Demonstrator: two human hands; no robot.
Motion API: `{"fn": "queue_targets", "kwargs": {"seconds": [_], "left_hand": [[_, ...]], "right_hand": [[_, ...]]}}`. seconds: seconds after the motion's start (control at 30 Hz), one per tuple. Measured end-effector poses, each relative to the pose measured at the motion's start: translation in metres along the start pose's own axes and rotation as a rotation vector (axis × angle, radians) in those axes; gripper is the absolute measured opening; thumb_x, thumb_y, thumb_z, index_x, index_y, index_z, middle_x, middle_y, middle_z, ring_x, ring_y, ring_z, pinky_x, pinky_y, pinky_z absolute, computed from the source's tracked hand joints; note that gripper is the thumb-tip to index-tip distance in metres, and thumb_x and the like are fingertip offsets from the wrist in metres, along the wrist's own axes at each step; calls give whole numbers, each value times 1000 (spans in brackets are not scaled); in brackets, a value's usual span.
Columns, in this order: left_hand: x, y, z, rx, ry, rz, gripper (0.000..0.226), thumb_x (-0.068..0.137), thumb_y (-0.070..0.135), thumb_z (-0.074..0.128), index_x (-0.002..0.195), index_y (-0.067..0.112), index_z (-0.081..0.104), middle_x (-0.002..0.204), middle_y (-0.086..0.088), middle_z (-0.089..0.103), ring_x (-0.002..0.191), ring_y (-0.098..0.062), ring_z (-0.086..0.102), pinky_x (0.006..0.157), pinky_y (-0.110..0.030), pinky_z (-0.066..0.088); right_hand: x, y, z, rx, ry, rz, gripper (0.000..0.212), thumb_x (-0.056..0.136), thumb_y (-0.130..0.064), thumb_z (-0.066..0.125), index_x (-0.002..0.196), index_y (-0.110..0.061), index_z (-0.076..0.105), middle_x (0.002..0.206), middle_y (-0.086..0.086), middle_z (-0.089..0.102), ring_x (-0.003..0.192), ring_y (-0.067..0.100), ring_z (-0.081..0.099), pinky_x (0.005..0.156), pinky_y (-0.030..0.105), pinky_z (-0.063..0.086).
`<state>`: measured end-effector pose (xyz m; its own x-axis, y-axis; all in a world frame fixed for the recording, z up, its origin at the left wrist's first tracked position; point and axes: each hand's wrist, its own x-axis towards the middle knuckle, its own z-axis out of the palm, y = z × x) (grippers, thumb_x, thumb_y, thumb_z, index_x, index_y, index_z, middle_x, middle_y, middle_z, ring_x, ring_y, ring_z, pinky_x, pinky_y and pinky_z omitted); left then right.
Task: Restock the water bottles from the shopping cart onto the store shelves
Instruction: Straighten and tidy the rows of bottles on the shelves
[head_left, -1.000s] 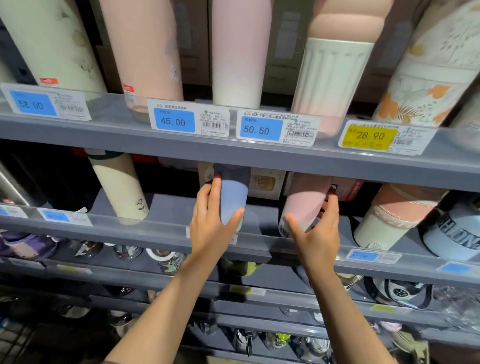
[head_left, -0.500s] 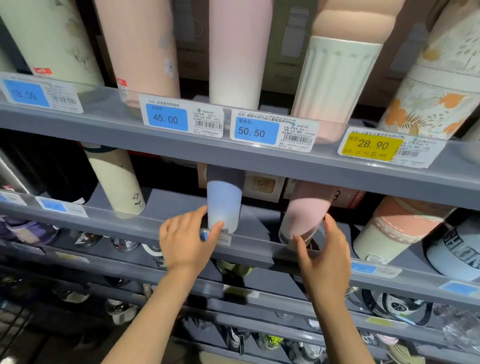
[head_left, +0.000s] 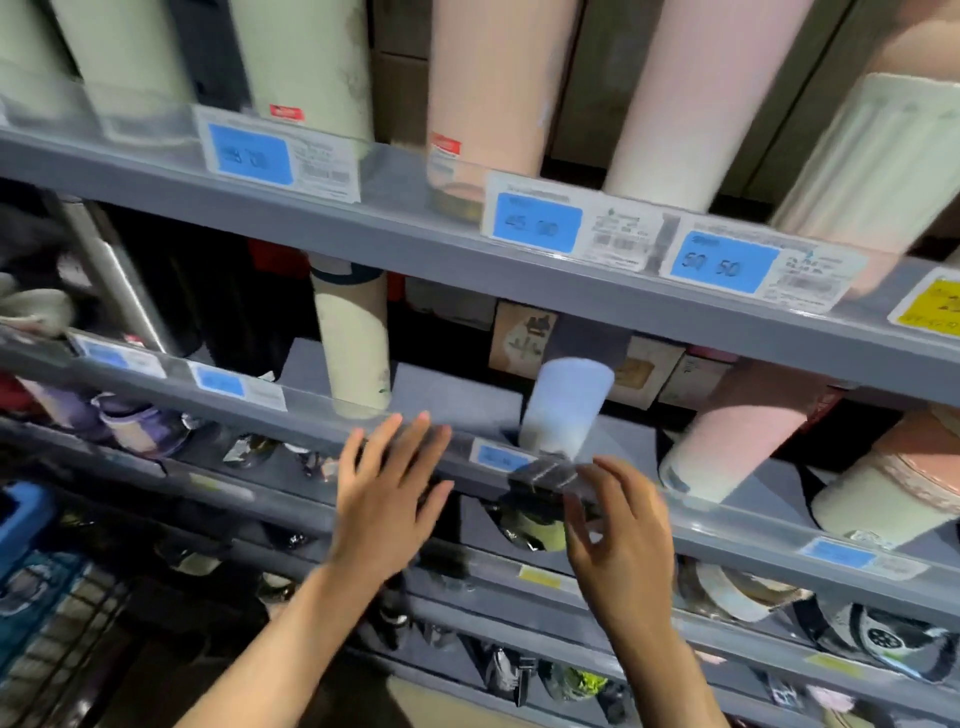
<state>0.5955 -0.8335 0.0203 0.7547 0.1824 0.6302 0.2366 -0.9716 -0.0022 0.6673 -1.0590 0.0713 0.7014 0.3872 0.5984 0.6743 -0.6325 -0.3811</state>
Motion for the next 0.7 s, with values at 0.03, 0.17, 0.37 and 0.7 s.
{"fn": "queue_targets", "kwargs": {"seconds": [0.03,0.17,0.37,0.7], "left_hand": [[0,-2,0,-22,-11,17,53,90,45,47,138,23,47,142,0,48,128,-28,42,104,-55,32],[4,-35,-8,-249,-37,186,56,88,41,49,141,25,39,143,2,46,127,-24,44,105,-48,32],[36,-162,-100,-655,230,199,33,83,17,60,114,11,67,114,-3,66,107,-20,60,95,-32,47],[176,-346,-270,-473,622,71,20,88,22,56,99,10,68,103,-6,66,94,-25,62,83,-34,48]], "right_hand": [[5,-12,8,-3,-9,7,23,82,-13,67,105,-14,63,110,5,62,96,26,57,79,35,45],[23,-70,37,-43,22,76,31,90,-35,46,106,-14,62,111,3,61,101,24,55,85,36,43],[70,-194,52,18,193,18,25,87,-23,56,107,-10,64,108,4,64,102,22,59,86,34,48],[229,-391,20,112,459,-389,23,88,-28,54,97,-13,68,93,1,68,84,21,65,71,31,49]]}}
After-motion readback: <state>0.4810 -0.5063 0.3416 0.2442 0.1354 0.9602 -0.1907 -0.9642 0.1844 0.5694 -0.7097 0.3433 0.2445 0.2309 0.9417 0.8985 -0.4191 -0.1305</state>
